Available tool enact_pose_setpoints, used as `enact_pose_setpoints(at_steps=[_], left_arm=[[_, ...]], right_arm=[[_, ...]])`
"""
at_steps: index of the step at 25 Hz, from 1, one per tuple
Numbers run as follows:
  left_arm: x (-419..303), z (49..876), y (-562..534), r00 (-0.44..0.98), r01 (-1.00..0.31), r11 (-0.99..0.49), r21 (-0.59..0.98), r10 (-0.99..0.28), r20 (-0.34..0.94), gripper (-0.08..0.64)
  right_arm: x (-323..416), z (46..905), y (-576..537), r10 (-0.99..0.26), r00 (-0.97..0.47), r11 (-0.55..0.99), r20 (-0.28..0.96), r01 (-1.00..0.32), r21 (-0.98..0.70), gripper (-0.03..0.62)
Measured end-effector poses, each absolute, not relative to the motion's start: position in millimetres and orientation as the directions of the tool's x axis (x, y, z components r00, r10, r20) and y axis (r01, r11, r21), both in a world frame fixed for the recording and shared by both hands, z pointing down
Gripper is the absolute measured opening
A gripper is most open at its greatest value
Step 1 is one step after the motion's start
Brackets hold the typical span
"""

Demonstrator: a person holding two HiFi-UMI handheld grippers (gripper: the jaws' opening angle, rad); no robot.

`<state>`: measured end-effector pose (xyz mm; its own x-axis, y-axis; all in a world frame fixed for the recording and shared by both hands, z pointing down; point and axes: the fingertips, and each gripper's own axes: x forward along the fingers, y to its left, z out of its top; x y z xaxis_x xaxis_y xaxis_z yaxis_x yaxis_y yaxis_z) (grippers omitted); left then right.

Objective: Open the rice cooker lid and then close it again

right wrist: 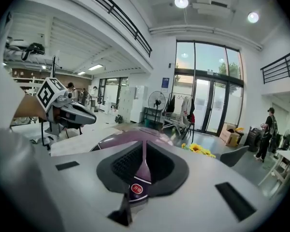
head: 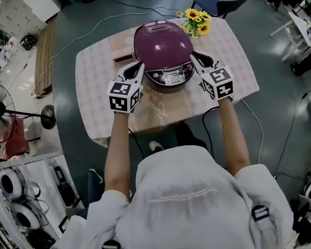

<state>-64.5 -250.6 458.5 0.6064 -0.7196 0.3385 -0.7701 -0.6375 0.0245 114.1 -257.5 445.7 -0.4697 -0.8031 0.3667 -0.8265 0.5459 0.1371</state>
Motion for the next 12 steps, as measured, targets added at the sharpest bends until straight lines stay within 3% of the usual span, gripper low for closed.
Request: enact_pose_setpoints(at_steps=[12], left_arm=[[-91.8,366.6,-203.8,0.614,-0.729,-0.648,-0.22,-0.762,0.207,0.015]], right_arm=[[102.8,355.0,-196.9,-0.867,-0.461,0.499,0.192,-0.812,0.303,0.028]])
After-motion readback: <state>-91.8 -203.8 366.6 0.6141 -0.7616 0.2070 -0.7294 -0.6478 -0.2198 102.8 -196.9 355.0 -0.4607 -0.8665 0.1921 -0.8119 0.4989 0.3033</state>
